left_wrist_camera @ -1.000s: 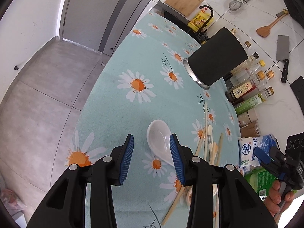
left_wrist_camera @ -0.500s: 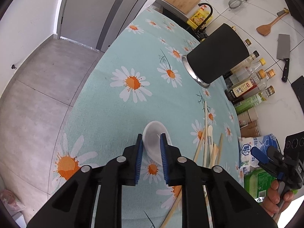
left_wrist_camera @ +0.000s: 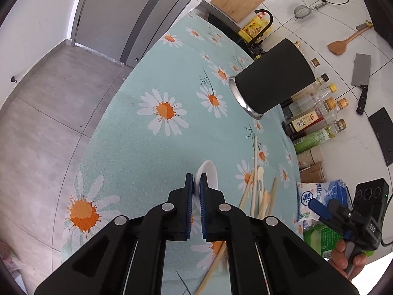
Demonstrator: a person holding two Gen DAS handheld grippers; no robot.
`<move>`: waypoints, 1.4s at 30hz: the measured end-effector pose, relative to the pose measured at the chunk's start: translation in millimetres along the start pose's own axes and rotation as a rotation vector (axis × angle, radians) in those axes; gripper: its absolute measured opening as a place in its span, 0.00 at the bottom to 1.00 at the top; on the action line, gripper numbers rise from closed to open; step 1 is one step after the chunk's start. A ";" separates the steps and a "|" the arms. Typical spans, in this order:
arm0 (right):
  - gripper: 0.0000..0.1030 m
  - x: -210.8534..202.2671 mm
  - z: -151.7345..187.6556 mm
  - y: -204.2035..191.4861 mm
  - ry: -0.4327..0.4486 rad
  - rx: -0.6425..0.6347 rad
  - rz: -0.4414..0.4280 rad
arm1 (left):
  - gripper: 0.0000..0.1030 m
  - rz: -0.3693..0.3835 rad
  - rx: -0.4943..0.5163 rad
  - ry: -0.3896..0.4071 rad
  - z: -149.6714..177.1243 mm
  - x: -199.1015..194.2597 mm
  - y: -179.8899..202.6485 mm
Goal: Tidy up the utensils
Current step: 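Grasp a white spoon with the left tool while the right tool grasps a chopstick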
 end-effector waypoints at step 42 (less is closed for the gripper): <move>0.13 92.7 70.4 -4.4 -0.562 0.084 0.601 | 0.04 0.123 0.143 0.054 -21.2 -62.1 -2.2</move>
Point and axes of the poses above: each gripper's, at about its wrist camera, not at the fingertips, and x roughly the way its jaws point, y to its right, z to its underside, the point moved 3 cm from there along x, roughly the way its jaws point, and after that the axes turned 10 degrees about -z, right-handed, at the moved point
